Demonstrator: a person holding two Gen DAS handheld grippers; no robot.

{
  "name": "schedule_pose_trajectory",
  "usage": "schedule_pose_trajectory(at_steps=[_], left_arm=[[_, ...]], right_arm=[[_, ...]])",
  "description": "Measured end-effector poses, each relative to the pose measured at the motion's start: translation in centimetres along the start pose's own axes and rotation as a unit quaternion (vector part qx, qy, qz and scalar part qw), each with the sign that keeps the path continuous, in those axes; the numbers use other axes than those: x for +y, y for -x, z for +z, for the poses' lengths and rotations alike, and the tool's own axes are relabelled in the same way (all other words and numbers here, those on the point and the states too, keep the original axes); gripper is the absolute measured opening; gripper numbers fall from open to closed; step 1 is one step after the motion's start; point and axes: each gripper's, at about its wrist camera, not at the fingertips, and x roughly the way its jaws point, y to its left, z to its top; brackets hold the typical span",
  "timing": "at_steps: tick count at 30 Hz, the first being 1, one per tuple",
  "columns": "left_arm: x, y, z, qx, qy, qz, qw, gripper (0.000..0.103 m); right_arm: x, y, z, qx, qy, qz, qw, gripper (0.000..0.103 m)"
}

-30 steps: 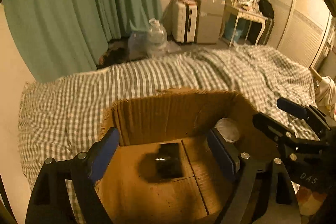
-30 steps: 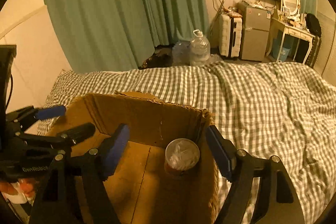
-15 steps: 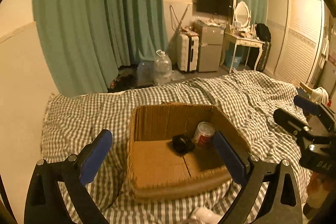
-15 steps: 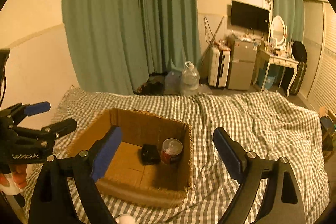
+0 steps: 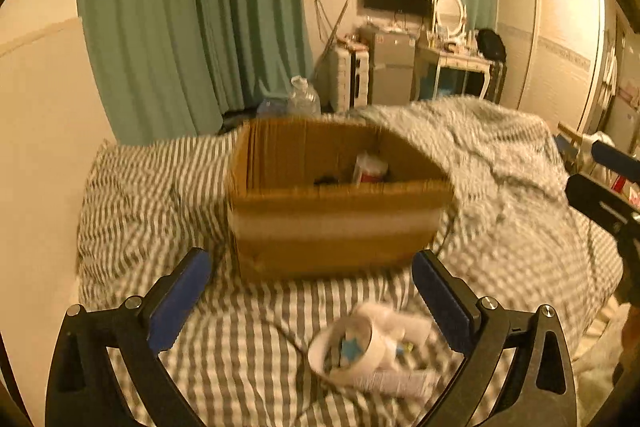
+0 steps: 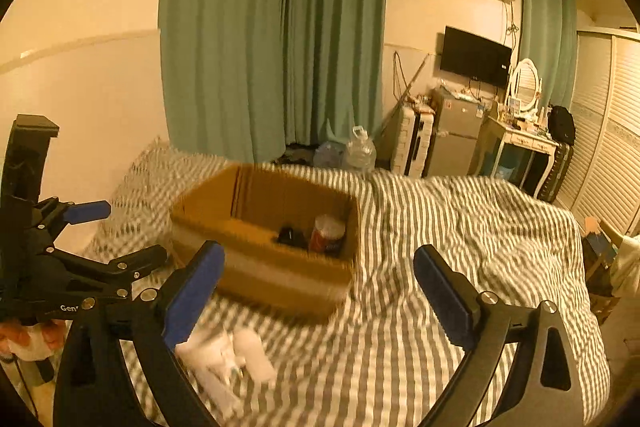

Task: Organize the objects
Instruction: 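Withdraw both grippers from the box back toward the remaining items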

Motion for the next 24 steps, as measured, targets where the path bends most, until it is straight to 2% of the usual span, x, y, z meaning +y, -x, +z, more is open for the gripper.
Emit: schedule_pose_trajectory(at_steps=[3,5,10,14,19,24], left_arm=[[-0.5,-2.1,-3.2,0.017,-0.002,-0.003,0.9998,0.103],[-0.4,-3.8,-5.0,0.035,0.005,-0.01,0.9993,0.103],[-0.4,-7.1,-8.6,0.064,0.005,-0.019,0.9978,0.103],[-0.8,-8.4,-10.0,0.072,-0.006,-0.029,0.997,0.103],[-1.1,-9.4,-10.8,0.087,0.012,-0.06,0.9943,0.103],[-2.2,-10.4,-11.8,0.103,-0.002,-0.08,0.9915,0.103]], right_arm=[[-0.1,-1.8,-2.9,0.021,0.0,-0.003,1.0,0.096],[0.0,-3.6,-4.7,0.041,-0.015,0.01,0.999,0.096],[0.1,-7.3,-7.6,0.074,-0.043,0.022,0.996,0.096],[0.7,-9.2,-9.1,0.098,-0.048,0.027,0.994,0.096],[1.6,-9.8,-10.1,0.11,-0.048,0.027,0.992,0.096],[1.1,-9.8,-10.5,0.113,-0.061,0.029,0.991,0.096]])
